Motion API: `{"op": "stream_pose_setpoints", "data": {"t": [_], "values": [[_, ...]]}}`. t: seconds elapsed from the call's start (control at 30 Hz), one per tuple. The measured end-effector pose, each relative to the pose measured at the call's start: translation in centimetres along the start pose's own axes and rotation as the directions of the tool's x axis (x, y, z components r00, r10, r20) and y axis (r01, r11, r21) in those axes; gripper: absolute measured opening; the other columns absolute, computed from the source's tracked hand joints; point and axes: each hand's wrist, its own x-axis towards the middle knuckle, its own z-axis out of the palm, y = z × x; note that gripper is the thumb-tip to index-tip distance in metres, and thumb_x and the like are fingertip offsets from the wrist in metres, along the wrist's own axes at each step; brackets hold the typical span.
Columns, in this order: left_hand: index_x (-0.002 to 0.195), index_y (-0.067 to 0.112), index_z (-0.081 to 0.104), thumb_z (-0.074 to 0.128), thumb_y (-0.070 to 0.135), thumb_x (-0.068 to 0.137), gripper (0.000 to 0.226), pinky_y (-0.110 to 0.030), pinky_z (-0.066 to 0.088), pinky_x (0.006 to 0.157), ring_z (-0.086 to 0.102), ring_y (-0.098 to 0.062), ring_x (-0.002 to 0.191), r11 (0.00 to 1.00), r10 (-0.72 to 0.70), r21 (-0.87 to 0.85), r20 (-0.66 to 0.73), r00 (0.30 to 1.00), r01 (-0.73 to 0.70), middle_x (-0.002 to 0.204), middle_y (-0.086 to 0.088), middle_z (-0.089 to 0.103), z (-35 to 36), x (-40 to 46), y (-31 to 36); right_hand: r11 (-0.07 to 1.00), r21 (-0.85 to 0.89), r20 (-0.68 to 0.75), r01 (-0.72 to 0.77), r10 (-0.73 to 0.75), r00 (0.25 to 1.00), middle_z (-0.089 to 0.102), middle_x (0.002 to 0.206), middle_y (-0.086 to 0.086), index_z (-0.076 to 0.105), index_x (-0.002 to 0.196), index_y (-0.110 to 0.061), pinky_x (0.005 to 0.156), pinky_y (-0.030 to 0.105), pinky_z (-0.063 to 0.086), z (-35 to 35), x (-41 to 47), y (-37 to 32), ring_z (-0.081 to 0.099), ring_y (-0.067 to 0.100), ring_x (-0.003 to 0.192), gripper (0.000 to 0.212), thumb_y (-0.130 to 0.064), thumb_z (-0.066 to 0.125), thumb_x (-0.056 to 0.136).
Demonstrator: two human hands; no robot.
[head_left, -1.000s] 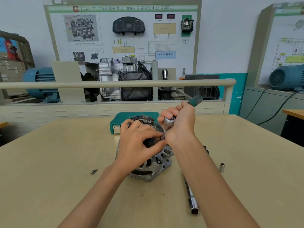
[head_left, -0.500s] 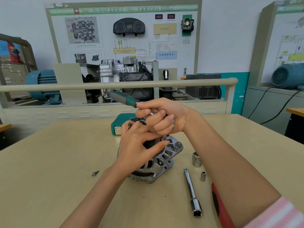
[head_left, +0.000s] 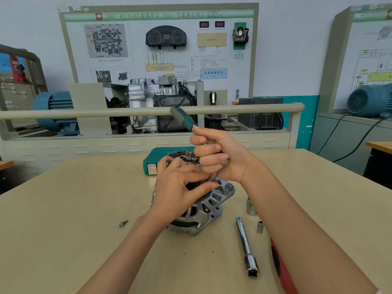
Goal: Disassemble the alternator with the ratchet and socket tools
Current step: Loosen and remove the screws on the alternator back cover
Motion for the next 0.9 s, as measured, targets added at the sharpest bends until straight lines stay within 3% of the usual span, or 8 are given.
{"op": "stream_pose_setpoints", "data": {"t": [0.1, 0.17, 0.23, 0.3, 0.4, 0.67, 0.8, 0.9], "values": [[0.083, 0.029, 0.076, 0.054, 0.053, 0.077, 0.033, -0.027, 0.019, 0.083, 0.046, -0.012, 0.071, 1.000, -0.003, 0.001, -0.014, 1.000, 0.003, 0.081, 0.018, 0.070, 0.1, 0.0, 0.0, 0.951, 0.122, -0.316, 0.284, -0.234, 0.919, 0.029, 0.034, -0.009, 0.039, 0.065, -0.019, 0.028, 0.014, 0.027, 0.7, 0.0, 1.3, 0.028, 0.002, 0.024, 0.035, -0.031, 0.042, 0.097], [0.082, 0.028, 0.076, 0.054, 0.051, 0.078, 0.032, -0.035, 0.023, 0.085, 0.045, -0.011, 0.071, 1.000, -0.012, 0.006, -0.017, 1.000, 0.012, 0.079, 0.017, 0.069, 0.2, -0.1, -0.1, 0.810, 0.104, -0.596, 0.577, -0.413, 0.688, 0.033, 0.036, -0.010, 0.038, 0.068, -0.018, 0.033, 0.014, 0.033, 1.3, 0.4, 2.6, 0.033, 0.005, 0.028, 0.034, -0.029, 0.038, 0.100], [0.081, 0.027, 0.076, 0.052, 0.050, 0.079, 0.033, -0.040, 0.028, 0.083, 0.043, -0.010, 0.070, 1.000, -0.018, 0.018, -0.022, 1.000, 0.019, 0.077, 0.016, 0.069, 0.2, -0.1, -0.1, 0.636, 0.044, -0.742, 0.770, -0.496, 0.452, 0.037, 0.039, -0.009, 0.034, 0.072, -0.016, 0.038, 0.017, 0.039, 1.6, 0.8, 3.7, 0.040, 0.009, 0.033, 0.031, -0.026, 0.032, 0.101], [0.082, 0.027, 0.076, 0.051, 0.050, 0.079, 0.034, -0.041, 0.030, 0.083, 0.042, -0.009, 0.071, 0.999, -0.028, 0.022, -0.025, 0.999, 0.029, 0.076, 0.016, 0.069, 0.2, -0.1, -0.1, 0.568, 0.042, -0.774, 0.822, -0.502, 0.387, 0.039, 0.040, -0.008, 0.033, 0.073, -0.015, 0.041, 0.019, 0.041, 1.7, 0.9, 4.1, 0.043, 0.010, 0.035, 0.031, -0.026, 0.029, 0.102], [0.080, 0.028, 0.076, 0.052, 0.049, 0.079, 0.032, -0.038, 0.028, 0.082, 0.040, -0.008, 0.069, 0.999, -0.016, 0.030, -0.033, 0.999, 0.017, 0.075, 0.017, 0.068, 0.3, -0.1, -0.1, 0.596, 0.102, -0.762, 0.797, -0.468, 0.447, 0.037, 0.038, -0.010, 0.034, 0.073, -0.016, 0.038, 0.016, 0.038, 1.4, 1.0, 3.7, 0.038, 0.009, 0.032, 0.031, -0.026, 0.031, 0.102], [0.075, 0.028, 0.073, 0.055, 0.055, 0.077, 0.033, -0.029, 0.023, 0.082, 0.041, -0.005, 0.071, 0.999, 0.002, 0.035, -0.056, 0.998, 0.000, 0.077, 0.021, 0.067, 0.4, 0.0, -0.1, 0.894, 0.131, -0.525, 0.429, -0.305, 0.795, 0.029, 0.035, -0.010, 0.037, 0.065, -0.020, 0.032, 0.012, 0.028, 0.8, 0.4, 1.8, 0.028, 0.005, 0.026, 0.036, -0.029, 0.039, 0.100], [0.077, 0.028, 0.073, 0.055, 0.055, 0.077, 0.033, -0.027, 0.022, 0.084, 0.037, 0.001, 0.074, 0.999, -0.018, 0.028, -0.052, 0.998, 0.020, 0.081, 0.025, 0.065, 0.3, -0.1, -0.1, 0.973, 0.095, -0.311, 0.210, -0.171, 0.935, 0.028, 0.035, -0.011, 0.040, 0.063, -0.019, 0.029, 0.013, 0.026, 0.2, 0.2, 0.9, 0.027, 0.002, 0.024, 0.037, -0.030, 0.041, 0.098], [0.075, 0.030, 0.073, 0.054, 0.054, 0.078, 0.031, -0.026, 0.022, 0.083, 0.038, -0.002, 0.074, 0.999, -0.027, 0.040, -0.040, 0.999, 0.029, 0.074, 0.032, 0.055, 0.2, 0.0, 0.0, 1.000, -0.014, -0.125, 0.018, -0.020, 0.992, 0.030, 0.033, -0.012, 0.040, 0.064, -0.017, 0.026, 0.013, 0.026, 0.0, 0.6, 0.2, 0.028, 0.001, 0.023, 0.035, -0.029, 0.040, 0.096]]}}
